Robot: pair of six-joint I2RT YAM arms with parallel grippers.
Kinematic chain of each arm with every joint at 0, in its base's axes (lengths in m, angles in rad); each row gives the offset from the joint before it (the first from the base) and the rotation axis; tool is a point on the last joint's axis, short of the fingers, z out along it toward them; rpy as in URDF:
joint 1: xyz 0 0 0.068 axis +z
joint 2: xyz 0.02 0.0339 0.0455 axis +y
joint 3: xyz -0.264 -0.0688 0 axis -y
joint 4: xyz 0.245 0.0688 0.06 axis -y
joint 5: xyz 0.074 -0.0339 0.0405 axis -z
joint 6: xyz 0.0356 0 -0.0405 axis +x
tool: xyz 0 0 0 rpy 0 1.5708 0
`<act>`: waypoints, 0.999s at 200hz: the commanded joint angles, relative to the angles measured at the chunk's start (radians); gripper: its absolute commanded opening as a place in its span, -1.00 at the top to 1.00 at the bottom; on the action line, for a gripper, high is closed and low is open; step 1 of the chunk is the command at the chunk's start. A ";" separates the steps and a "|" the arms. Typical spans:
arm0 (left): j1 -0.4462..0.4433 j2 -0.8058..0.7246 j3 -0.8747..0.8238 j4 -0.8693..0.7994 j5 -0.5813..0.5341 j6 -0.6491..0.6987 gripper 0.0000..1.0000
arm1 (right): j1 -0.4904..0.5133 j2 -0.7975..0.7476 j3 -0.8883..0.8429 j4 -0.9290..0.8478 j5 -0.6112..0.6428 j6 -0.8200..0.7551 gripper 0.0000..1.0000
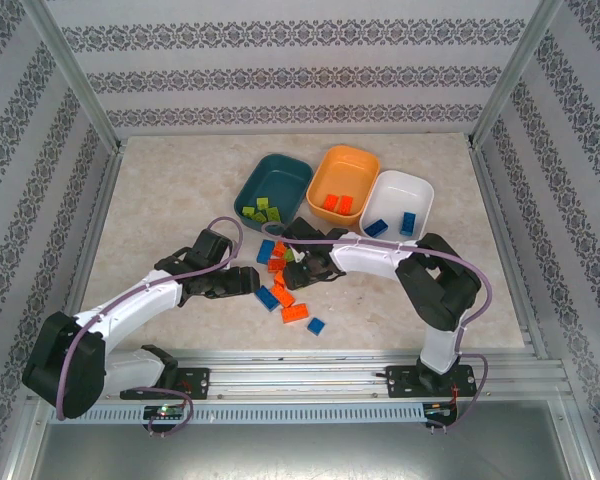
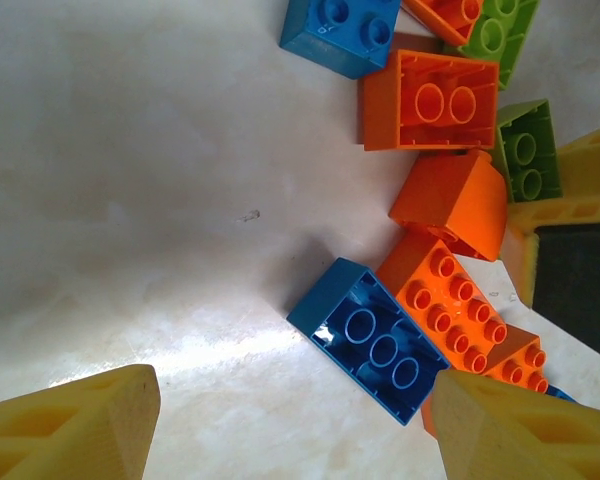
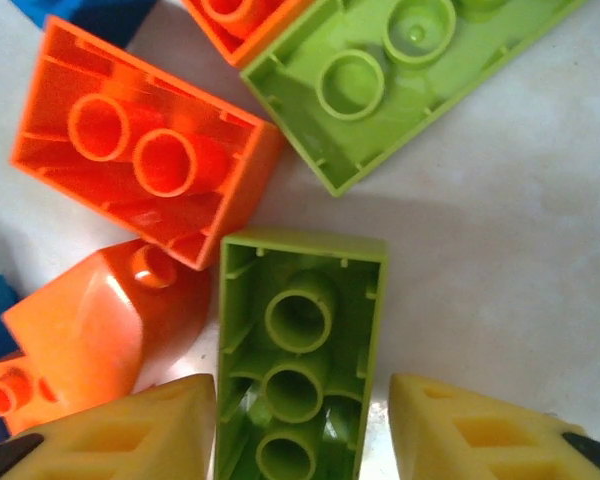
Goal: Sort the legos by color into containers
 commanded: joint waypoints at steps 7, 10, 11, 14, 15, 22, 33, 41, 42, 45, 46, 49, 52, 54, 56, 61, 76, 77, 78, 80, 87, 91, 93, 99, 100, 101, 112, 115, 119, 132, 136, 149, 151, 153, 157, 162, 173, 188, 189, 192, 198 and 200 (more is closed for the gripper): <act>0.012 -0.022 0.000 -0.056 -0.021 0.040 -0.45 | 0.009 0.021 0.025 -0.037 0.063 -0.019 0.21; 0.011 -0.022 0.002 -0.061 -0.024 0.044 -0.45 | 0.008 0.020 0.024 -0.039 0.067 -0.019 0.23; 0.011 -0.021 0.003 -0.063 -0.025 0.045 -0.45 | 0.009 0.019 0.024 -0.040 0.068 -0.019 0.23; 0.011 -0.020 0.008 -0.069 -0.029 0.050 -0.45 | 0.009 0.016 0.023 -0.040 0.071 -0.020 0.25; 0.011 -0.020 0.009 -0.072 -0.031 0.051 -0.45 | 0.008 0.015 0.023 -0.041 0.073 -0.020 0.25; 0.009 -0.020 0.017 -0.086 -0.040 0.059 -0.45 | 0.006 0.007 0.020 -0.043 0.077 -0.022 0.28; 0.008 -0.024 0.025 -0.105 -0.051 0.072 -0.45 | 0.001 -0.015 0.012 -0.045 0.081 -0.022 0.32; 0.008 -0.027 0.028 -0.111 -0.055 0.077 -0.45 | -0.004 -0.034 0.006 -0.044 0.079 -0.021 0.35; 0.007 -0.028 0.027 -0.112 -0.055 0.077 -0.45 | -0.005 -0.035 0.006 -0.044 0.079 -0.020 0.36; 0.008 -0.029 0.028 -0.114 -0.057 0.078 -0.45 | -0.008 -0.045 0.004 -0.043 0.076 -0.019 0.38; 0.008 -0.029 0.027 -0.114 -0.058 0.078 -0.45 | -0.009 -0.047 0.003 -0.042 0.075 -0.019 0.39; 0.008 -0.031 0.027 -0.114 -0.058 0.079 -0.45 | -0.013 -0.056 0.002 -0.042 0.073 -0.019 0.41; 0.008 -0.032 0.026 -0.114 -0.060 0.079 -0.45 | -0.016 -0.064 0.001 -0.041 0.068 -0.018 0.42; 0.007 -0.031 0.026 -0.114 -0.060 0.079 -0.45 | -0.016 -0.069 0.001 -0.040 0.066 -0.017 0.42; 0.008 -0.033 0.025 -0.113 -0.061 0.079 -0.45 | -0.018 -0.075 0.001 -0.039 0.064 -0.016 0.43; 0.007 -0.033 0.024 -0.112 -0.062 0.079 -0.45 | -0.024 -0.088 0.004 -0.039 0.060 -0.015 0.44; 0.007 -0.032 0.018 -0.099 -0.054 0.074 -0.45 | -0.034 -0.123 0.022 -0.036 0.045 -0.015 0.46; 0.007 -0.031 0.018 -0.097 -0.053 0.073 -0.45 | -0.034 -0.126 0.023 -0.036 0.044 -0.016 0.46; 0.007 -0.031 0.018 -0.097 -0.052 0.073 -0.45 | -0.036 -0.127 0.026 -0.037 0.043 -0.016 0.46; 0.006 -0.031 0.017 -0.095 -0.050 0.073 -0.45 | -0.038 -0.131 0.029 -0.037 0.041 -0.016 0.46; 0.007 -0.029 0.016 -0.087 -0.039 0.071 -0.45 | -0.044 -0.140 0.046 -0.039 0.027 -0.013 0.46; 0.008 -0.028 0.017 -0.083 -0.035 0.073 -0.45 | -0.050 -0.143 0.055 -0.038 0.017 -0.011 0.46; 0.008 -0.028 0.017 -0.082 -0.031 0.074 -0.45 | -0.053 -0.145 0.060 -0.038 0.011 -0.009 0.46; 0.006 -0.027 0.017 -0.078 -0.024 0.077 -0.45 | -0.063 -0.149 0.074 -0.032 -0.009 -0.006 0.46; 0.006 -0.027 0.017 -0.078 -0.023 0.078 -0.45 | -0.064 -0.149 0.076 -0.031 -0.014 -0.004 0.46; 0.006 -0.028 0.016 -0.078 -0.023 0.078 -0.45 | -0.067 -0.149 0.078 -0.029 -0.018 -0.003 0.46; 0.006 -0.029 0.018 -0.084 -0.023 0.090 -0.46 | -0.093 -0.140 0.108 -0.012 -0.065 0.011 0.47; 0.006 -0.030 0.020 -0.087 -0.023 0.093 -0.46 | -0.102 -0.137 0.119 -0.007 -0.081 0.014 0.47; 0.005 -0.029 0.023 -0.091 -0.025 0.097 -0.47 | -0.112 -0.126 0.134 -0.001 -0.100 0.019 0.47; 0.000 -0.029 0.027 -0.102 -0.024 0.112 -0.48 | -0.141 -0.087 0.200 0.005 -0.147 0.028 0.47; -0.002 -0.029 0.028 -0.106 -0.024 0.117 -0.49 | -0.147 -0.072 0.224 0.006 -0.155 0.026 0.47; -0.013 -0.031 0.031 -0.112 -0.023 0.127 -0.49 | -0.170 -0.015 0.302 0.011 -0.162 0.025 0.47; -0.015 -0.031 0.031 -0.114 -0.024 0.128 -0.50 | -0.172 -0.004 0.316 0.011 -0.166 0.027 0.47; -0.018 -0.031 0.030 -0.115 -0.024 0.129 -0.50 | -0.178 0.006 0.330 0.011 -0.169 0.028 0.47; -0.019 -0.033 0.028 -0.116 -0.024 0.130 -0.50 | -0.186 0.029 0.358 0.010 -0.181 0.032 0.48; -0.021 -0.033 0.028 -0.117 -0.025 0.131 -0.50 | -0.197 0.057 0.391 0.013 -0.194 0.037 0.47; -0.025 -0.036 0.022 -0.119 -0.027 0.125 -0.51 | -0.219 0.120 0.462 0.018 -0.214 0.053 0.43; -0.024 -0.043 0.009 -0.120 -0.036 0.104 -0.52 | -0.241 0.201 0.555 0.017 -0.228 0.062 0.28; -0.024 -0.044 0.008 -0.121 -0.038 0.102 -0.52 | -0.242 0.206 0.563 0.016 -0.230 0.062 0.27; -0.025 -0.048 0.004 -0.120 -0.037 0.098 -0.52 | -0.246 0.221 0.585 0.014 -0.233 0.062 0.27; -0.024 -0.054 -0.004 -0.115 -0.036 0.088 -0.53 | -0.252 0.247 0.621 0.007 -0.244 0.061 0.24; -0.024 -0.056 -0.007 -0.113 -0.034 0.086 -0.53 | -0.254 0.254 0.631 0.005 -0.245 0.061 0.23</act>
